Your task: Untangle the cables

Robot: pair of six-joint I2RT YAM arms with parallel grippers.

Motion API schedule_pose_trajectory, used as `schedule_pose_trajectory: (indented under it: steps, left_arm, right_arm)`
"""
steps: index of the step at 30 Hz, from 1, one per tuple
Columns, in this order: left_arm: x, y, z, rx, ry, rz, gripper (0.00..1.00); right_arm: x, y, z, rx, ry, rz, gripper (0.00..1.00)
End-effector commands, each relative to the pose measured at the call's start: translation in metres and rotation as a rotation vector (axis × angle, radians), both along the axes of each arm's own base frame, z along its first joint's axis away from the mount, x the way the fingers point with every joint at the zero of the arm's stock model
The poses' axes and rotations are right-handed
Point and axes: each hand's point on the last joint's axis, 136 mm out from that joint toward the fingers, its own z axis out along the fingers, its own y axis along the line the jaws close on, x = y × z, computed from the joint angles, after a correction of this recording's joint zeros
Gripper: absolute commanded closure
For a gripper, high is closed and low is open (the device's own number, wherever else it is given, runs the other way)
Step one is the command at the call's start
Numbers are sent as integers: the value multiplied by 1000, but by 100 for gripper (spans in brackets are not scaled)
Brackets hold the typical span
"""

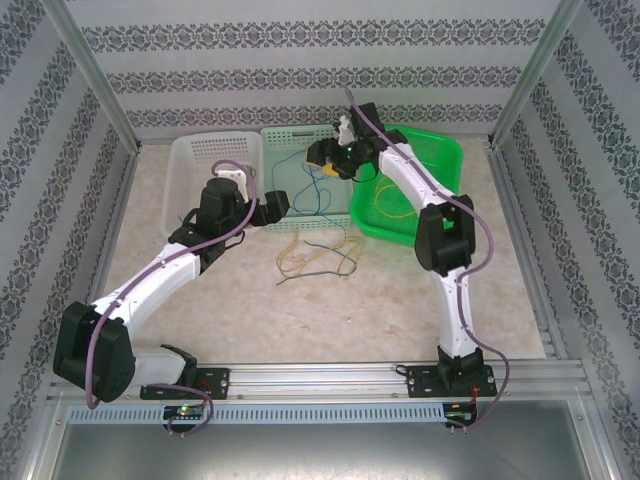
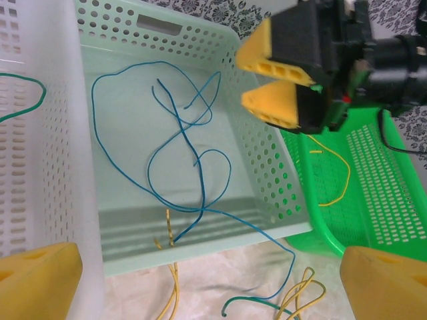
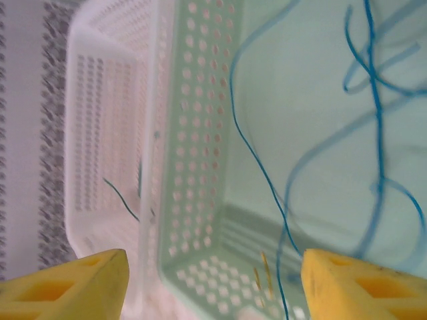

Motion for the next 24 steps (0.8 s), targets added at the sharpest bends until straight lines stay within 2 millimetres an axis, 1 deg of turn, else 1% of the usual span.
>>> schedule_pose_trajectory:
  steps: [1, 3, 6, 9, 13, 15, 18, 21, 24]
  left_arm:
    - [-5, 5, -10, 8, 34, 5, 0]
    - [-6, 5, -13, 10, 42, 6, 0]
    - [-6, 4, -16, 4, 52, 3, 0]
    - [-6, 1, -25, -15, 81, -5, 0]
    - [-10, -16, -37, -60, 143, -68, 0]
    - [-15, -24, -50, -65, 193, -96, 0]
    - [-22, -31, -67, -78, 260, -120, 0]
    - [-25, -35, -77, -84, 294, -130, 0]
    - [-25, -36, -78, -82, 300, -133, 0]
  right_arm:
    - [-50, -17, 11, -141, -94, 113, 32]
    - [-79, -33, -11, -224, -82, 132, 33]
    - [-110, -54, -32, -326, -87, 139, 35]
    - [-134, -60, -44, -365, -72, 152, 37]
    - [-150, -60, -57, -382, -56, 135, 37]
    - [-157, -58, -65, -372, -41, 121, 37]
    - [-163, -66, -83, -403, -18, 80, 38]
    - [-166, -73, -101, -435, 0, 58, 37]
    - [-172, -66, -109, -428, 7, 82, 37]
